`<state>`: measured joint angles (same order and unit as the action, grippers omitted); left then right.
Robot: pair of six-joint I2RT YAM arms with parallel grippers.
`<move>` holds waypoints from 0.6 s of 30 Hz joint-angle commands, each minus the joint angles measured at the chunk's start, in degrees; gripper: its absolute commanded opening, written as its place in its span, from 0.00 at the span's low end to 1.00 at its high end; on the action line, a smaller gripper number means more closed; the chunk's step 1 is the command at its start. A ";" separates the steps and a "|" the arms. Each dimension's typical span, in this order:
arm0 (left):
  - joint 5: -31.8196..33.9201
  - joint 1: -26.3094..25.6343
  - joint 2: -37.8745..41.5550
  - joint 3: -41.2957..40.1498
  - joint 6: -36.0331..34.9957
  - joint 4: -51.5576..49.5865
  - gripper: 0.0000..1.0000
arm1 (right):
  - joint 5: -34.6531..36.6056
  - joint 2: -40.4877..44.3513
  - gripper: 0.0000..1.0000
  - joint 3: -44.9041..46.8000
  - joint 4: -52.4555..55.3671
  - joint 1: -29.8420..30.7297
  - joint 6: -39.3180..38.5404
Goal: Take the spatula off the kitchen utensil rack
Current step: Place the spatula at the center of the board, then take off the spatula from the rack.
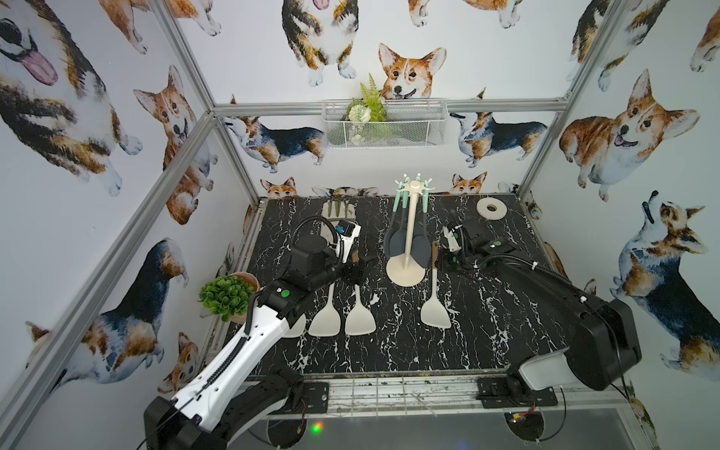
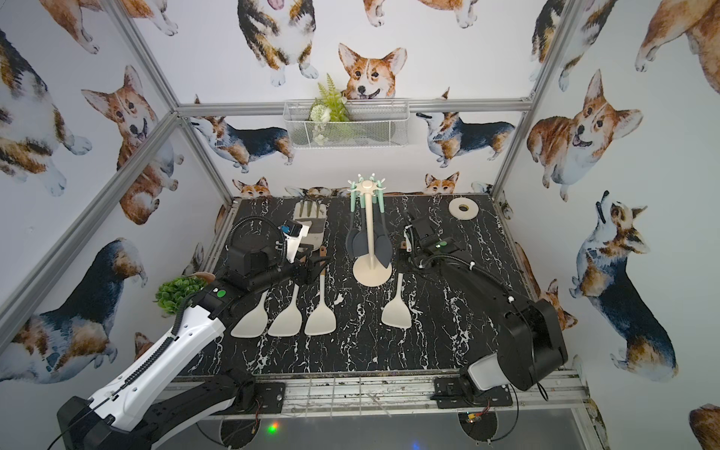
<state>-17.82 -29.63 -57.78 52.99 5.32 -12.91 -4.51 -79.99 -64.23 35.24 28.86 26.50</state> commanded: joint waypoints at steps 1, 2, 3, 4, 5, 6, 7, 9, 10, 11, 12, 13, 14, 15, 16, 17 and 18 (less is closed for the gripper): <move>-1.31 0.18 -1.78 3.05 -0.76 -0.87 0.75 | 2.81 3.84 0.38 0.50 -3.07 -0.03 -1.36; -1.54 0.18 -2.18 3.60 -0.69 -0.97 0.75 | 3.62 4.37 0.39 0.57 -3.50 -0.02 -1.36; -1.88 0.17 -2.79 4.40 -0.53 -0.91 0.75 | 4.63 4.57 0.41 0.63 -3.61 0.05 -1.36; -2.11 0.18 -3.10 4.71 -0.30 -0.78 0.75 | 6.16 4.51 0.42 0.60 -3.04 0.03 -0.92; -2.30 0.18 -3.35 5.02 -0.10 -0.60 0.75 | 7.29 4.41 0.42 0.38 -2.47 -0.03 -0.33; -2.38 0.13 -3.54 5.31 0.10 -0.62 0.75 | 7.48 4.40 0.43 0.31 -2.39 0.01 -0.05; -2.39 0.13 -3.65 5.71 0.22 -0.78 0.75 | 7.06 4.57 0.44 0.28 -2.75 0.04 0.04; -2.39 0.14 -3.90 6.38 0.30 -0.98 0.75 | 6.75 5.63 0.44 0.26 -4.40 0.58 -0.08; -2.39 0.18 -4.08 6.75 0.47 -0.94 0.75 | 7.89 6.42 0.43 0.28 -5.79 1.53 -1.07; -2.37 0.16 -4.39 7.22 0.63 -1.03 0.75 | 9.11 6.81 0.42 0.11 -6.70 2.57 -2.17; -2.47 0.18 -4.71 7.64 0.72 -0.96 0.75 | 11.67 7.26 0.41 -0.22 -7.84 4.35 -4.00; -2.79 0.17 -5.67 8.85 1.61 -0.82 0.75 | 13.26 7.43 0.41 -0.67 -8.96 5.66 -5.52; -3.40 0.18 -6.33 9.84 2.28 -0.46 0.75 | 14.23 7.48 0.41 -1.06 -11.08 6.99 -7.18; -4.38 0.17 -7.15 10.95 3.10 0.17 0.75 | 14.20 7.48 0.41 -1.10 -12.74 7.41 -7.72; -5.18 0.16 -7.97 12.25 3.89 0.78 0.75 | 14.06 7.48 0.41 -0.99 -14.56 7.52 -7.87; -5.90 0.17 -8.98 13.83 4.68 1.27 0.75 | 14.09 7.43 0.42 -0.69 -16.84 7.52 -7.87; -6.28 0.14 -9.71 15.25 5.14 1.43 0.75 | 14.09 7.39 0.43 -0.56 -18.05 7.52 -7.95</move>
<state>-21.08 -29.61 -65.63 64.60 7.94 -13.67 6.35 -72.73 -64.75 25.98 36.14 20.88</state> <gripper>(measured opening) 0.750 0.419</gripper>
